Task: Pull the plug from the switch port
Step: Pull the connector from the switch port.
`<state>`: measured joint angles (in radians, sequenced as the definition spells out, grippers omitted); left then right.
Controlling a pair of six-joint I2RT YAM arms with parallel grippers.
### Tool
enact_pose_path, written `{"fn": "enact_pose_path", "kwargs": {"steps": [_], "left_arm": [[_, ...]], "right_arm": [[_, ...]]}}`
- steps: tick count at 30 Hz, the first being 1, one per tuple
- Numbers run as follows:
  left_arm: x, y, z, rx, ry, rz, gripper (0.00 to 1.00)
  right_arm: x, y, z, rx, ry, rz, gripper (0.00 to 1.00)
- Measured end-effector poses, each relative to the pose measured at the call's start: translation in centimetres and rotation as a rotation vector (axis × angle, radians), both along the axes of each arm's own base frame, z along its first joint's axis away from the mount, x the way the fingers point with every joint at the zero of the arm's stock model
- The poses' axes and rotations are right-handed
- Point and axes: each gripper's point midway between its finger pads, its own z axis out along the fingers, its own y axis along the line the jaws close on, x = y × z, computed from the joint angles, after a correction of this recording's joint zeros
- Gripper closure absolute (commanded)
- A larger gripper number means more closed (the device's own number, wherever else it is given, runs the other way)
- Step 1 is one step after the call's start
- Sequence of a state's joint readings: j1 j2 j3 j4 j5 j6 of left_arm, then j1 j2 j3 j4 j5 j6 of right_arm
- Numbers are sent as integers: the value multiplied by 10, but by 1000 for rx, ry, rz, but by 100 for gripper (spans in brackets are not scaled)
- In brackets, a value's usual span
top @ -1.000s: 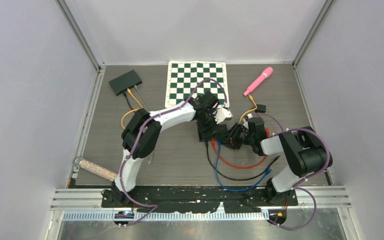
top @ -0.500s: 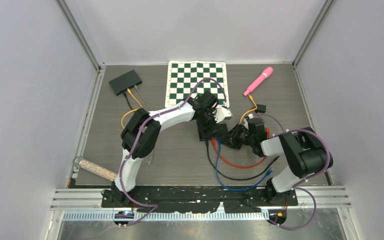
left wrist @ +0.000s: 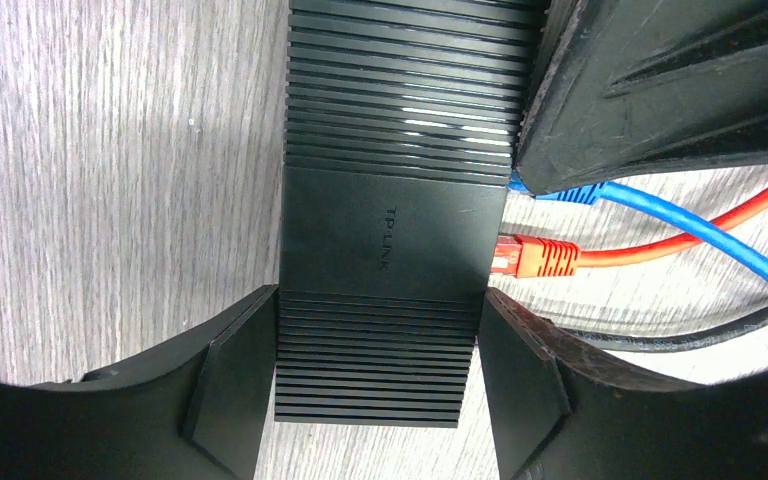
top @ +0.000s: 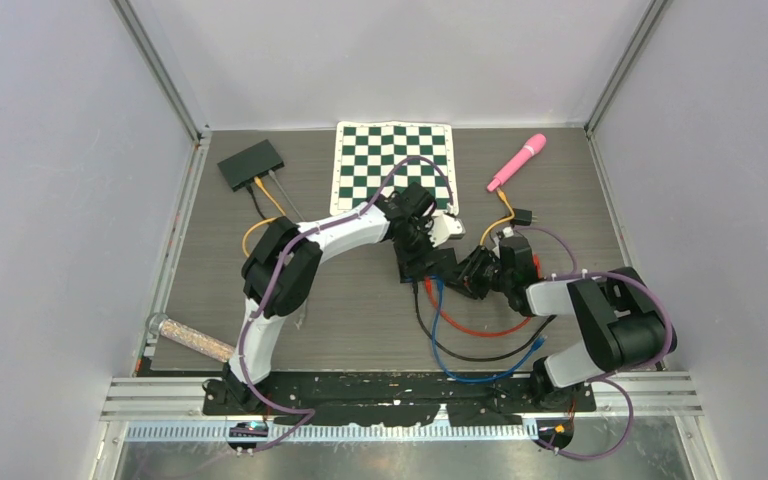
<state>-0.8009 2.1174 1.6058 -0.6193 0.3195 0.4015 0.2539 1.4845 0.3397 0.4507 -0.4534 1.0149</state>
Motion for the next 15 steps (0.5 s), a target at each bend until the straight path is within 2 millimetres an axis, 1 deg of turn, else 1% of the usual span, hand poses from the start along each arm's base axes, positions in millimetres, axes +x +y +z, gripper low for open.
{"fn": "enact_pose_path", "kwargs": {"steps": [6, 11, 15], "left_arm": [[-1, 1, 0, 0, 9, -4, 67], [-4, 3, 1, 4, 24, -7, 67], [-4, 5, 1, 5, 35, -4, 67]], "right_arm": [[-1, 2, -1, 16, -24, 17, 64], [-4, 4, -1, 43, -51, 30, 61], [-3, 7, 0, 62, -53, 36, 60]]}}
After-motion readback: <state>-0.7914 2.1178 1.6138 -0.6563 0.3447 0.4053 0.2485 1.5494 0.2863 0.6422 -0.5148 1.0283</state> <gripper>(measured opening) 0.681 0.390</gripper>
